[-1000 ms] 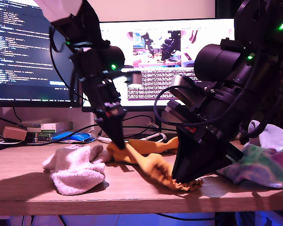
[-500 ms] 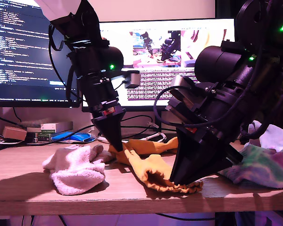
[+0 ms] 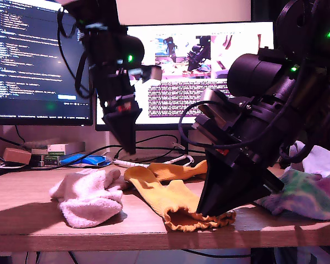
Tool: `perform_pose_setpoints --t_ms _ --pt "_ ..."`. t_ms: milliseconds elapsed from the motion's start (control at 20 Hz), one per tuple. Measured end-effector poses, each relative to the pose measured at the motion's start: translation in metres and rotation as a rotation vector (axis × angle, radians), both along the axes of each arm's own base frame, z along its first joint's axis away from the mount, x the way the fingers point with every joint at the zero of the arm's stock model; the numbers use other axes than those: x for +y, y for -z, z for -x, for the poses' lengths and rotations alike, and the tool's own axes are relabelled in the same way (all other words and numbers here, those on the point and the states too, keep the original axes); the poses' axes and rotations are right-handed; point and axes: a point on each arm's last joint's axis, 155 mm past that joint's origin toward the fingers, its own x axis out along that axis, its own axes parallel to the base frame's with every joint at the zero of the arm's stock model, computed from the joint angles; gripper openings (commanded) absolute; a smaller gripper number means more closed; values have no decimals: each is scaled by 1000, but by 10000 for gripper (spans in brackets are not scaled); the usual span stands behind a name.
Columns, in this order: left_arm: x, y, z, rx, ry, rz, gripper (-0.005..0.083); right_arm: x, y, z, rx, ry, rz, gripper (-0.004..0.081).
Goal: Pair up the socks based on colour and pattern, by placing them on top of one another
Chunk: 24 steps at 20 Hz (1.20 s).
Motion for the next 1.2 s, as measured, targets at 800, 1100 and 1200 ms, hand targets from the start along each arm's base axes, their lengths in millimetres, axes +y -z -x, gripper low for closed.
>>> perform_pose_setpoints --t_ms 800,1100,1200 --pt "-26 -16 -12 78 -185 254 -19 1 -36 -9 5 12 -40 128" --pt "-27 -17 -13 78 -185 265 -19 14 -55 -43 -168 25 -89 -12" --pt "-26 -18 -16 73 -191 276 -19 20 -62 -52 -220 25 -114 -12"
